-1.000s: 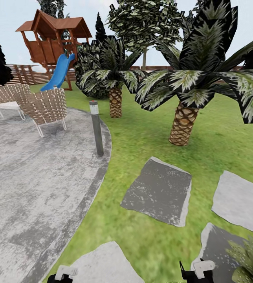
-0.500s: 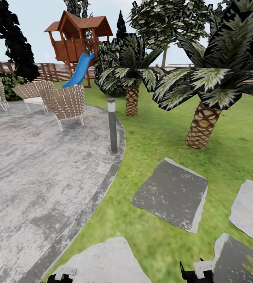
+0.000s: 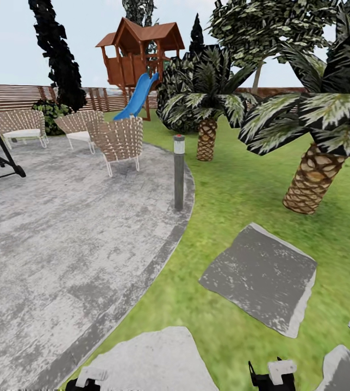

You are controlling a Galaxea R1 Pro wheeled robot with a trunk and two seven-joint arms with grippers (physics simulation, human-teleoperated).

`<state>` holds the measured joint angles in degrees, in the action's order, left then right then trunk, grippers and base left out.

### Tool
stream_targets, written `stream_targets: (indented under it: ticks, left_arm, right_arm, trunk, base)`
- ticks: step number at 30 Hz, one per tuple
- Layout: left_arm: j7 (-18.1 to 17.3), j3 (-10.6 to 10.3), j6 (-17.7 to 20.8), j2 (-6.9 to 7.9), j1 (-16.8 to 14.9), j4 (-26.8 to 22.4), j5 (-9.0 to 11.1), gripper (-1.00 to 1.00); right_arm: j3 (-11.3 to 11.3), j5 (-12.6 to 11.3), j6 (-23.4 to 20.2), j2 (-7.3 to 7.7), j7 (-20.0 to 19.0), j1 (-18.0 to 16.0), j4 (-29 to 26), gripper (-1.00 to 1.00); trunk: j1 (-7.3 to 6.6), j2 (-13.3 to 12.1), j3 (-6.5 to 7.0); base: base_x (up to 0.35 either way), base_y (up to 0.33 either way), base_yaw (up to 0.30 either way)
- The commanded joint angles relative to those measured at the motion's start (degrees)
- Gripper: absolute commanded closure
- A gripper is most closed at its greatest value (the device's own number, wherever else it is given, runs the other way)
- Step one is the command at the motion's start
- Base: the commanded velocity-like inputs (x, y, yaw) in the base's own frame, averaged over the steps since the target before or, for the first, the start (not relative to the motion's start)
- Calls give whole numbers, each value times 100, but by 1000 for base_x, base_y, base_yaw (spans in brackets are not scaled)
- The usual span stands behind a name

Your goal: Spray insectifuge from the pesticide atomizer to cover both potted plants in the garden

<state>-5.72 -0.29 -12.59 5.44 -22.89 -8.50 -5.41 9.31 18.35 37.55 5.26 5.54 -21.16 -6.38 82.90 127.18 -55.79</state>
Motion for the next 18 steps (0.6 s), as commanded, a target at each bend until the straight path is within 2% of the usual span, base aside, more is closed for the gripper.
stream_targets:
  ticks: [1, 18]
  left_arm:
    - [1, 2, -24, 1, -5, 6, -56, 100]
    - [1, 2, -24, 1, -5, 6, -56, 100]
  right_arm:
    - [27, 63, 16, -1, 35, -2, 5, -100]
    - [27, 63, 16, -1, 35, -2, 5, -100]
  trunk:
    - [-1, 2, -5]
    - [-1, 2, -5]
  base:
    - [0, 0, 279]
    - [0, 0, 279]
